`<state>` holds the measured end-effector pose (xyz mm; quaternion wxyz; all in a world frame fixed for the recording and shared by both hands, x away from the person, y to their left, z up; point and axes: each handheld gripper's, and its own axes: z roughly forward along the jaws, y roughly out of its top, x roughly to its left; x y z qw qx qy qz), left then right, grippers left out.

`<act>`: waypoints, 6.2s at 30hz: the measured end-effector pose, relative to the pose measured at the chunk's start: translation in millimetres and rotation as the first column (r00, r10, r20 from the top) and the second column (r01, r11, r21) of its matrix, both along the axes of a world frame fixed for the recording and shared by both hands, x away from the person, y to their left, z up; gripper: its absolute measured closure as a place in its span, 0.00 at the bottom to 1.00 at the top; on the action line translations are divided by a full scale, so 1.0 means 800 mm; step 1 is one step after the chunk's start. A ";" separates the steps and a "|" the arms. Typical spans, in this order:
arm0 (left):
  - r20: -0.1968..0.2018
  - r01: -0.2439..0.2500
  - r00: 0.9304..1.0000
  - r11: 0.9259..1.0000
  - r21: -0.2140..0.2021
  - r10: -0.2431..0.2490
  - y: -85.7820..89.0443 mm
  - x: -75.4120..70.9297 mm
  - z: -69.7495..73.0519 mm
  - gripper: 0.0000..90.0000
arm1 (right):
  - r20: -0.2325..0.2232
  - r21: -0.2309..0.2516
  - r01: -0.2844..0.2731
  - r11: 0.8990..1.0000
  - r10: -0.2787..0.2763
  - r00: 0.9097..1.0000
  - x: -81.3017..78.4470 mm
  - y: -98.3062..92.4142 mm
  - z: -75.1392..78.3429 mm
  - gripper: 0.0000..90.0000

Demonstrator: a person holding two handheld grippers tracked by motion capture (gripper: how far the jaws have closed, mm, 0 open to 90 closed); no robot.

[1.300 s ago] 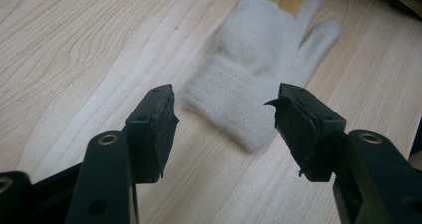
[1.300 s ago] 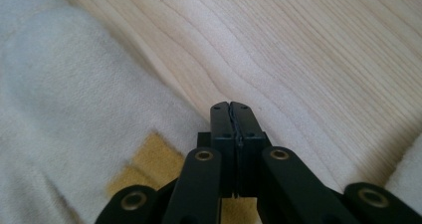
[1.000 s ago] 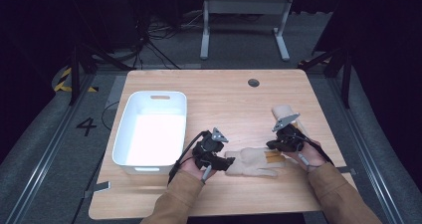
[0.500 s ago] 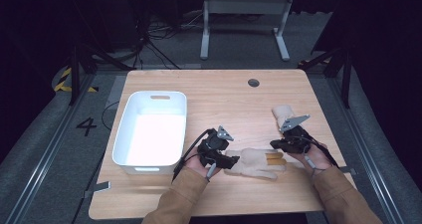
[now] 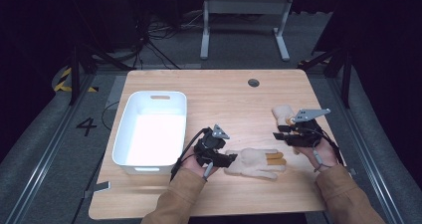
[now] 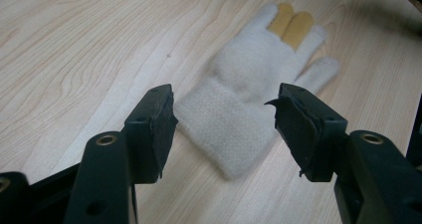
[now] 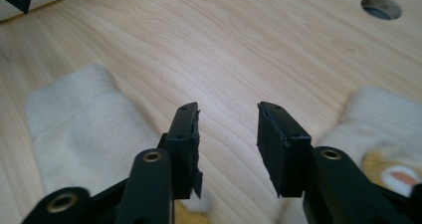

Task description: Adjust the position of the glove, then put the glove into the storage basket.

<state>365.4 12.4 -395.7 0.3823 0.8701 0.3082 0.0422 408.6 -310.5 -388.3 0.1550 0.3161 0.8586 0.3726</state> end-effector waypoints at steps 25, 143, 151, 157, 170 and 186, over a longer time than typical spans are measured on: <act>-0.002 -0.072 0.997 0.997 -0.012 0.072 0.029 -0.009 -0.002 0.46 | 0.015 0.177 0.279 0.944 -0.287 0.958 0.038 -0.084 0.018 0.39; -0.009 -0.005 1.000 0.998 -0.066 0.004 0.014 0.007 0.022 0.44 | 0.070 0.052 -0.127 0.991 0.123 0.990 -0.033 -0.064 0.066 0.82; -0.008 -0.016 1.000 0.998 -0.063 0.016 0.019 0.004 0.022 0.44 | 0.076 0.038 -0.206 0.978 0.203 0.976 -0.035 -0.044 0.069 0.81; -0.009 -0.027 1.000 0.998 -0.061 0.027 0.026 0.001 0.022 0.44 | 0.071 0.022 -0.269 0.963 0.267 0.961 -0.034 -0.025 0.069 0.81; -0.016 -0.044 0.999 0.997 -0.063 0.043 0.033 -0.002 0.021 0.44 | 0.045 -0.009 -0.400 0.917 0.400 0.916 -0.036 0.011 0.062 0.81; -0.026 -0.053 0.998 0.998 -0.045 0.051 0.039 -0.008 0.018 0.43 | -0.008 -0.029 -0.543 0.839 0.543 0.840 -0.037 0.060 0.041 0.81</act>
